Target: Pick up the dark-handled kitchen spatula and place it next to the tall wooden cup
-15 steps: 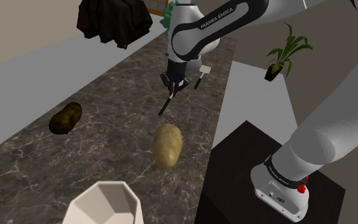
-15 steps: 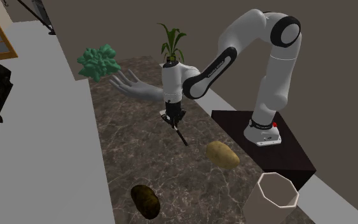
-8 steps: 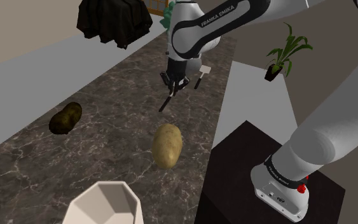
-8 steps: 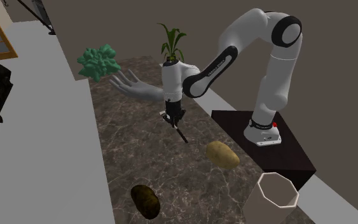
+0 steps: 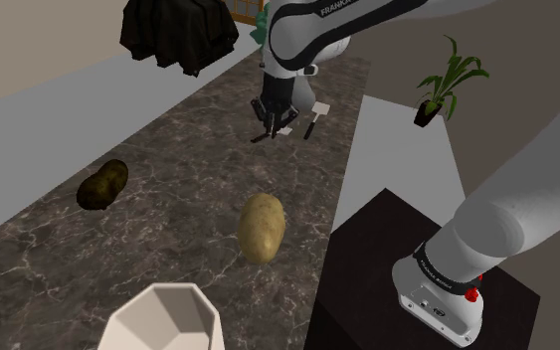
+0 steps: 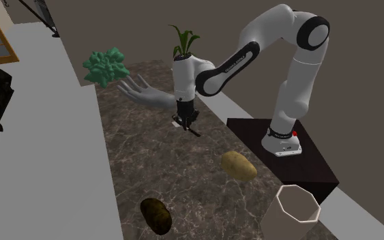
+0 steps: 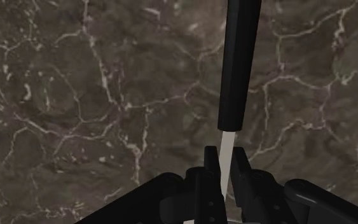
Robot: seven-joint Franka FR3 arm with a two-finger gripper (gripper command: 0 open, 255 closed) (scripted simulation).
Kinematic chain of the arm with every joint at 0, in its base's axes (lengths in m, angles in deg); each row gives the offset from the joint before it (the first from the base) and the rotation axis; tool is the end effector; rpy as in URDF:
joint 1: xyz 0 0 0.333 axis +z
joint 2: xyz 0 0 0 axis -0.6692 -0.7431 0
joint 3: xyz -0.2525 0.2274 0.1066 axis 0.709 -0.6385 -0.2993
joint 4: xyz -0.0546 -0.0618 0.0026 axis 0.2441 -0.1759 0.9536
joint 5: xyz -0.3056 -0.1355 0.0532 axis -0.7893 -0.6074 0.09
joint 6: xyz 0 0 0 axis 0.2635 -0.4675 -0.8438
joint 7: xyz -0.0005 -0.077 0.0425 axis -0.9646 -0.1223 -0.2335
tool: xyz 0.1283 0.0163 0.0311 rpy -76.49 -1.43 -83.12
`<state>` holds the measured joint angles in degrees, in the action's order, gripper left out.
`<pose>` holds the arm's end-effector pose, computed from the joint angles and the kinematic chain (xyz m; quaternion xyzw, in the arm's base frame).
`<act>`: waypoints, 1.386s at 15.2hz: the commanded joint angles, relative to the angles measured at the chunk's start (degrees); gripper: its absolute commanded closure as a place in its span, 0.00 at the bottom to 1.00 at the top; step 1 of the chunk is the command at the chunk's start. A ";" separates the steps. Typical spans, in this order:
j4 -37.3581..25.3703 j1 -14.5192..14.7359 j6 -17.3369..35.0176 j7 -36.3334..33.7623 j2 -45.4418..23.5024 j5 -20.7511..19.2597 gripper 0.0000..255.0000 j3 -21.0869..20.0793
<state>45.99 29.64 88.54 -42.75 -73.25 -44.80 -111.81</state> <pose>0.4774 0.0995 0.4321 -0.8565 0.5151 0.0282 0.0170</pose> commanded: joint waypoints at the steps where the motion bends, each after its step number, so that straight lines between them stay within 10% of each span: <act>1: -0.54 -0.09 -1.53 0.32 1.02 0.42 1.00 0.08; 21: -11.20 -0.47 -16.76 0.83 5.90 1.86 1.00 0.73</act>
<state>35.21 29.19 72.61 -42.00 -67.76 -43.06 -111.14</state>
